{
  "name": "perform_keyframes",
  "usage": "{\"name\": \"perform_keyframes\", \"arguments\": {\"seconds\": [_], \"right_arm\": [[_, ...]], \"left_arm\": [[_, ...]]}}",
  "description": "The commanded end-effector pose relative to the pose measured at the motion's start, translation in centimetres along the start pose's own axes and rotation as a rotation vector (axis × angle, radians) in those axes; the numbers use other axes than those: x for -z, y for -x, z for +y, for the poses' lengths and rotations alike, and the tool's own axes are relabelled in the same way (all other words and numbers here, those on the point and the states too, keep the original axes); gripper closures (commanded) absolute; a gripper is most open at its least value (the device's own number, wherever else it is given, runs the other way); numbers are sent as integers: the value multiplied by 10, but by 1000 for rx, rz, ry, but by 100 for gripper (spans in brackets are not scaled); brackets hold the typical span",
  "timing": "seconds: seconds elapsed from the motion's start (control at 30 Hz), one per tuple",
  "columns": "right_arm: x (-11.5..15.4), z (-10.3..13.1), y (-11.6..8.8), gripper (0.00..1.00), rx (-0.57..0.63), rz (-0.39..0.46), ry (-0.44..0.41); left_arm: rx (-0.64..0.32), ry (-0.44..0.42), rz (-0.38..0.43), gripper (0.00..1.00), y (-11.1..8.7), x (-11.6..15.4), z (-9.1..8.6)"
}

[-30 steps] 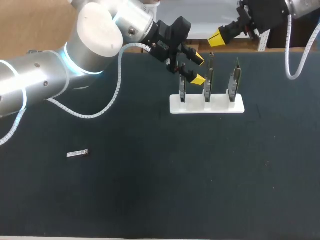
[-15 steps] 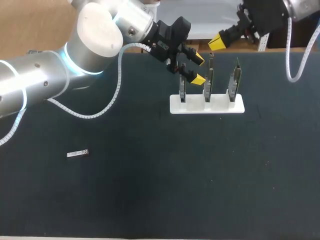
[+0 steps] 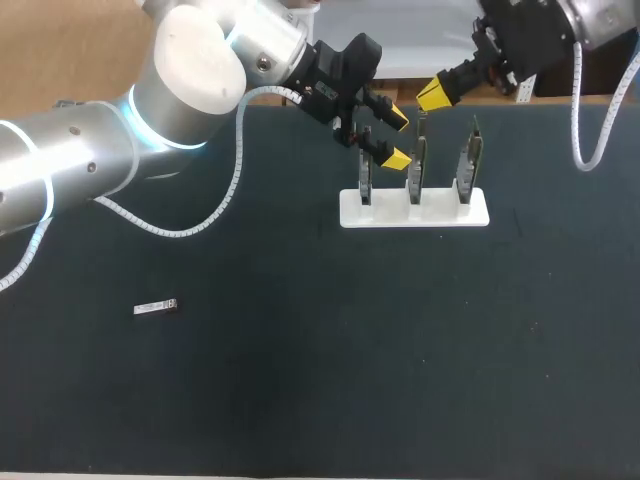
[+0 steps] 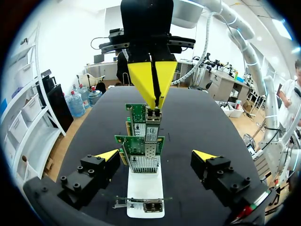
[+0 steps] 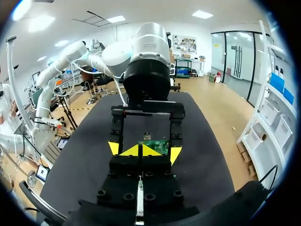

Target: Pick up the optical module with the left hand, and insert it into the network port with the right hand.

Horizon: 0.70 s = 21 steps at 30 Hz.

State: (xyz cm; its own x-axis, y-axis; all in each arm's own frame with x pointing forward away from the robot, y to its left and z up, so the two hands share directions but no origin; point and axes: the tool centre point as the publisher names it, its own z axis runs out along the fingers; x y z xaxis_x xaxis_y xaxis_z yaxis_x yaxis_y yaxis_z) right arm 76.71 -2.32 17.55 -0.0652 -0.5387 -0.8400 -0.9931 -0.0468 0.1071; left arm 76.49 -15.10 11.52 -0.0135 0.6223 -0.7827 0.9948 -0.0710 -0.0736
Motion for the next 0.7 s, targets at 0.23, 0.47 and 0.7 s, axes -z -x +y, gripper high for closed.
{"name": "perform_keyframes", "arguments": {"seconds": [0.23, 0.47, 0.7], "right_arm": [[-7, -6, -11, 100, -32, 21, 7], [-11, -5, -19, 100, -56, 25, 17], [-14, -5, -23, 100, -66, 28, 18]], "left_arm": [[1, -3, 4, 0, 1, 0, 2], [1, -3, 4, 0, 1, 0, 2], [1, -3, 4, 0, 1, 0, 2]]}}
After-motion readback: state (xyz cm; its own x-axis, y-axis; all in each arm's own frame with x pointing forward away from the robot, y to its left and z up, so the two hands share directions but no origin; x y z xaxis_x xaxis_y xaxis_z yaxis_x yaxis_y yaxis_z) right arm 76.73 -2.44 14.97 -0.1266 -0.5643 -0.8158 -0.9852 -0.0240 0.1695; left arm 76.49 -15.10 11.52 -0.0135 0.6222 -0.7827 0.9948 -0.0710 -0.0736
